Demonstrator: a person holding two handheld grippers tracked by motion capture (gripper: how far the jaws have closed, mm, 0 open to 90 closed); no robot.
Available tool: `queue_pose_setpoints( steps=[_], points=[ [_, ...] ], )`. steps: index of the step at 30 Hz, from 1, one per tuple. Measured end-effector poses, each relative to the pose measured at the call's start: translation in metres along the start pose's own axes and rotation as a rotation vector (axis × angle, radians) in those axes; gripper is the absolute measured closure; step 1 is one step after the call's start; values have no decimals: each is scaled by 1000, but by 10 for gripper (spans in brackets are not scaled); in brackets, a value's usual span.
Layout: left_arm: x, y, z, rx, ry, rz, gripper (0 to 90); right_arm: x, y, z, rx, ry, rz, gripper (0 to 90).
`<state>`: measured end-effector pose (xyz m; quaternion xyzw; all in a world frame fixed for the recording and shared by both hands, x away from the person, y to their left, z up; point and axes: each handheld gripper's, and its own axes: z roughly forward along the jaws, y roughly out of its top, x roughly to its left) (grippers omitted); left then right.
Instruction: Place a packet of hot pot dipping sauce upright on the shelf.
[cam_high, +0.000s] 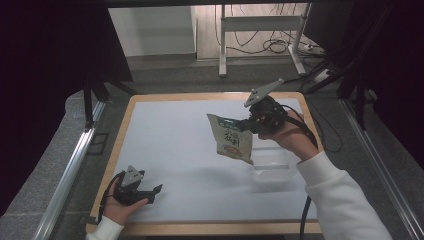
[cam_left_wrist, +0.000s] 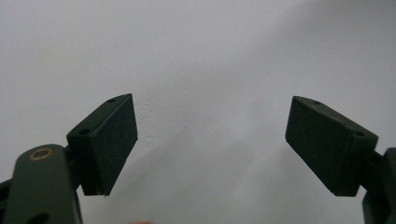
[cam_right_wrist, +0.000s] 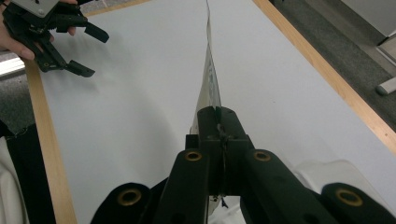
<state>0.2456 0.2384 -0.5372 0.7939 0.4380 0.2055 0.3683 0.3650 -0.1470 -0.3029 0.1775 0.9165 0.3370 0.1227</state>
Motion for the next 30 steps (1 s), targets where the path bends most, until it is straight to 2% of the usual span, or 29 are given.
queue_pose_setpoints(
  steps=[30],
  points=[
    [0, 0, 2, 11, 6, 4, 167, -17, -35, -43, -18, -55, 34, 895]
  ],
)
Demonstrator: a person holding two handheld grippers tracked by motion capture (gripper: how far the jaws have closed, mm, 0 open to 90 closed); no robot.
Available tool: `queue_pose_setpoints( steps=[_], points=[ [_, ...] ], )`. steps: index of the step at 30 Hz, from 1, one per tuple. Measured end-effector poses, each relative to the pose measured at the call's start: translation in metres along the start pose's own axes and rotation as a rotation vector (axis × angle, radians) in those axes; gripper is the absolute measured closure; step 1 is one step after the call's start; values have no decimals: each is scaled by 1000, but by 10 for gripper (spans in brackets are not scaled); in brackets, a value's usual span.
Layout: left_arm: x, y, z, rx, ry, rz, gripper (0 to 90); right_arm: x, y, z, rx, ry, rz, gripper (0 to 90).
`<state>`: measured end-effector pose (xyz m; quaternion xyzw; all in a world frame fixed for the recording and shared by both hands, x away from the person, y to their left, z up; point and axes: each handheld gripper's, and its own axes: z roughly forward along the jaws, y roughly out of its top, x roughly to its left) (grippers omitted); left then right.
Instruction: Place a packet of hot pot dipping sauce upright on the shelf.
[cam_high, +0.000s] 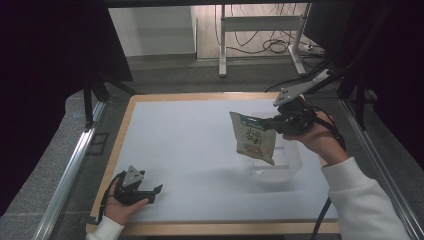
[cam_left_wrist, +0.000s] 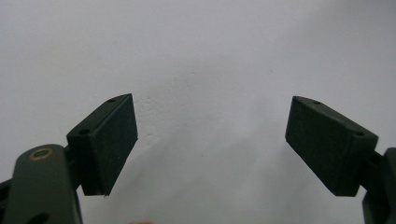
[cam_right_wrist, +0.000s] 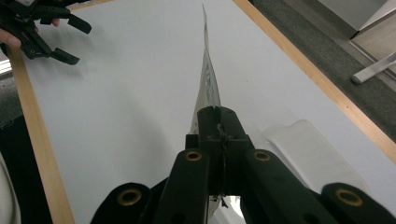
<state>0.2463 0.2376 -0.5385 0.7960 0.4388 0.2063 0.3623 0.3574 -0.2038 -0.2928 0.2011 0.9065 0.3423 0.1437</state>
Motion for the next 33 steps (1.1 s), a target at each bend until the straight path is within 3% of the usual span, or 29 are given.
queue_pose_setpoints(
  steps=[17, 33],
  points=[
    [0, 0, 2, 11, 4, 0, 167, -19, -31, -20, -21, -2, 35, 895],
    [0, 0, 2, 16, 8, 1, 167, -24, -39, -36, -33, 20, 7, 894]
  ],
)
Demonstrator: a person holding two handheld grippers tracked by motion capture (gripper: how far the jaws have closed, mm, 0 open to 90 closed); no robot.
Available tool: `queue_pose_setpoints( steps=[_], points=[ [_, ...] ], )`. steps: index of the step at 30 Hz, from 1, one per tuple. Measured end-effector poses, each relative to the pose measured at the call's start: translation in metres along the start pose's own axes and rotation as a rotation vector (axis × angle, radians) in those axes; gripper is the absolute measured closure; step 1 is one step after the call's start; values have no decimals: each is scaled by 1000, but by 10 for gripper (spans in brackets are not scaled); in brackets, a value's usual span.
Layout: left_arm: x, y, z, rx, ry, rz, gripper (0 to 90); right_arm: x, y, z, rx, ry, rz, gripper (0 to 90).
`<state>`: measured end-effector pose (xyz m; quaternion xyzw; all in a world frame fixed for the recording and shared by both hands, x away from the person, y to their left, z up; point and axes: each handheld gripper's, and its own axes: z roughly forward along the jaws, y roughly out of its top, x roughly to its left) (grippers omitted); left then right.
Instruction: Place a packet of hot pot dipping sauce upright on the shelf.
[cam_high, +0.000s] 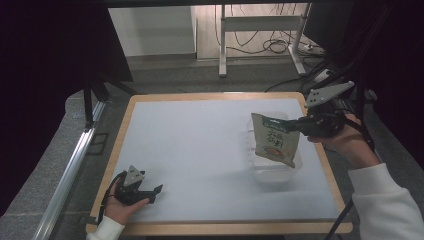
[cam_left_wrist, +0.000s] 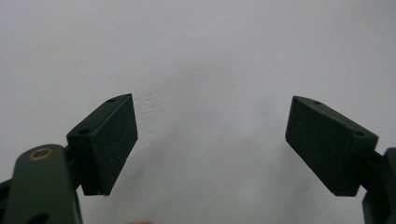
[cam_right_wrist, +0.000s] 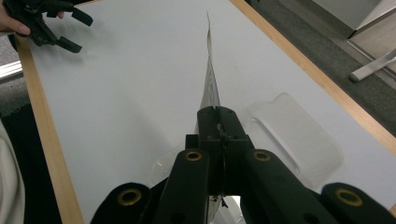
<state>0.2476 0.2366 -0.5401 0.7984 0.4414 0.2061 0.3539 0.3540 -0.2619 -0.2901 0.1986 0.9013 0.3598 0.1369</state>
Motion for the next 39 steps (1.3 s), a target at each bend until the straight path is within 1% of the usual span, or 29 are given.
queue_pose_setpoints(
  steps=[4, 7, 18, 22, 27, 28, 30, 32, 33, 34, 35, 36, 37, 38, 39],
  points=[
    [0, 0, 0, 1, 0, 0, 167, 2, -2, 1, 3, 16, -14, 895],
    [0, 0, 0, 2, -1, 1, 167, 1, -4, 4, 8, 19, -16, 894],
    [0, 0, 1, 3, 2, 1, 167, -4, -14, 23, 43, 46, -4, 894],
    [0, -1, 1, 3, 2, 0, 167, -7, -23, 30, 50, 50, 8, 893],
    [0, -1, 1, 4, 2, 1, 167, -13, -37, 38, 56, 40, 42, 885],
    [0, -1, 1, 4, 2, 1, 167, -14, -39, 40, 60, 30, 42, 879],
    [0, -1, 1, 4, 2, 0, 167, -17, -43, 42, 63, 10, 59, 854],
    [0, -1, 1, 5, 2, 1, 167, -19, -45, 41, 41, -14, 81, 781],
    [0, -1, 1, 5, 2, 2, 167, -19, -45, 39, 32, -39, 102, 726],
    [0, -1, 1, 6, 2, 2, 167, -20, -44, 38, 23, -58, 109, 679],
    [0, -1, 1, 6, 2, 2, 167, -20, -44, 38, 23, -58, 109, 679],
    [0, -1, 1, 5, 2, 2, 167, -18, -42, 35, -1, -114, 128, 581],
    [0, -1, 1, 6, 2, 2, 167, -17, -41, 35, -10, -133, 130, 547],
    [0, -1, 1, 6, 2, 2, 167, -17, -41, 35, -10, -133, 130, 547],
    [0, -1, 1, 8, 2, 6, 167, -12, -36, 34, -38, -183, 145, 471]
  ],
)
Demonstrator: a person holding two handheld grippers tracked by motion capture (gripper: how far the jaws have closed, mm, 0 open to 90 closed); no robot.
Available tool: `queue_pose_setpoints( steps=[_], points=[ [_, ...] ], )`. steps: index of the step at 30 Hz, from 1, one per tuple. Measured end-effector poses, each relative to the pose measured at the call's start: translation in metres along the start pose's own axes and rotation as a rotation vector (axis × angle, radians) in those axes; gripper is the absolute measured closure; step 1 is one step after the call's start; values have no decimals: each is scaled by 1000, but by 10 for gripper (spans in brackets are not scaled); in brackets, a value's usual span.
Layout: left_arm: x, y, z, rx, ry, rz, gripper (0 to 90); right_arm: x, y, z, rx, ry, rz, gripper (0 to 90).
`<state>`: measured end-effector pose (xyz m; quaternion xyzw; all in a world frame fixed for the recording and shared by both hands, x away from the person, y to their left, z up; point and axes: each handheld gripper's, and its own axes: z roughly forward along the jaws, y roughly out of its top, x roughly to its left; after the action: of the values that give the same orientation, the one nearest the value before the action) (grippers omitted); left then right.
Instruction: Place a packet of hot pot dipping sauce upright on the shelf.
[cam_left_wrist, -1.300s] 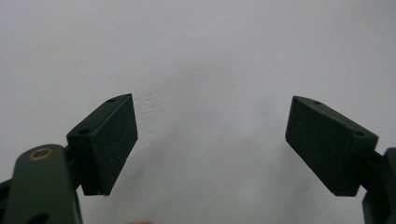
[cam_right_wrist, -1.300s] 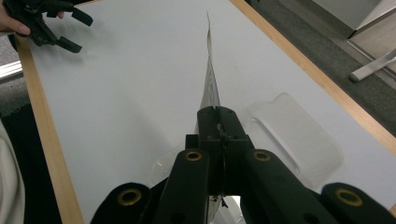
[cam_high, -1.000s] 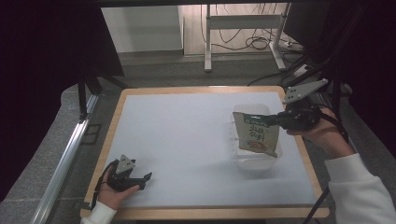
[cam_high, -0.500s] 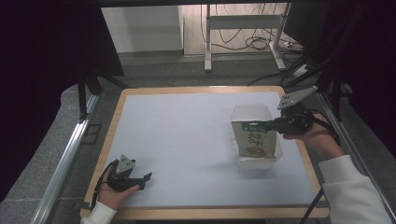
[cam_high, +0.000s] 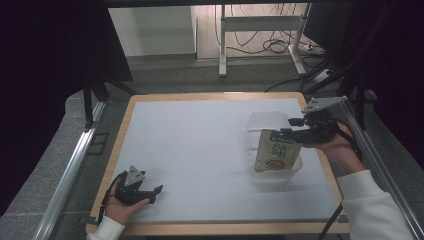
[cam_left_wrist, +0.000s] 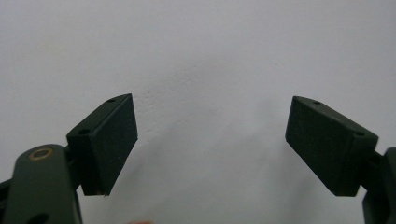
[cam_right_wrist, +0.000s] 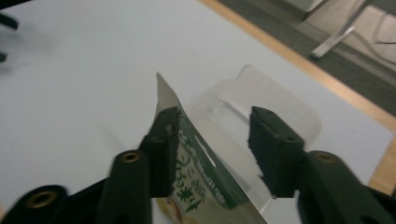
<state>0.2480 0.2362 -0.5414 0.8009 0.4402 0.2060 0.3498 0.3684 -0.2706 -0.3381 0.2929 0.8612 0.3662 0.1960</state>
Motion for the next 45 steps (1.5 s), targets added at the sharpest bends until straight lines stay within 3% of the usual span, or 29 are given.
queue_pose_setpoints(
  steps=[6, 10, 13, 14, 15, 18, 24, 30, 37, 41, 45],
  points=[
    [0, 0, 0, -2, 0, -3, 167, 18, 13, -1, -91, -7, 48, 359],
    [0, 0, 0, -2, -1, -3, 167, 39, 24, 5, -147, 55, 42, 334],
    [0, 0, 0, -1, -4, -2, 167, 56, 28, 13, -163, 98, 33, 313],
    [0, 0, 0, -1, -4, -2, 167, 56, 28, 13, -163, 98, 33, 313],
    [0, 0, 0, -2, -4, -1, 167, 68, 29, 20, -173, 129, 28, 307],
    [0, 0, -1, -3, -5, -3, 167, 86, 28, 29, -200, 180, 26, 306],
    [-1, -1, -1, -7, -6, -3, 167, 121, 18, 56, -173, 243, 7, 278],
    [-1, -1, -1, -13, -4, -6, 167, 142, 0, 86, -117, 293, 36, 273],
    [-2, -1, 0, -14, -6, -9, 167, 154, -28, 119, -59, 324, 90, 276],
    [-1, -1, -1, -14, -8, -9, 167, 157, -34, 124, -45, 325, 87, 276],
    [-1, -1, -1, -14, -9, -11, 167, 156, -36, 124, -67, 310, 86, 275]
  ],
)
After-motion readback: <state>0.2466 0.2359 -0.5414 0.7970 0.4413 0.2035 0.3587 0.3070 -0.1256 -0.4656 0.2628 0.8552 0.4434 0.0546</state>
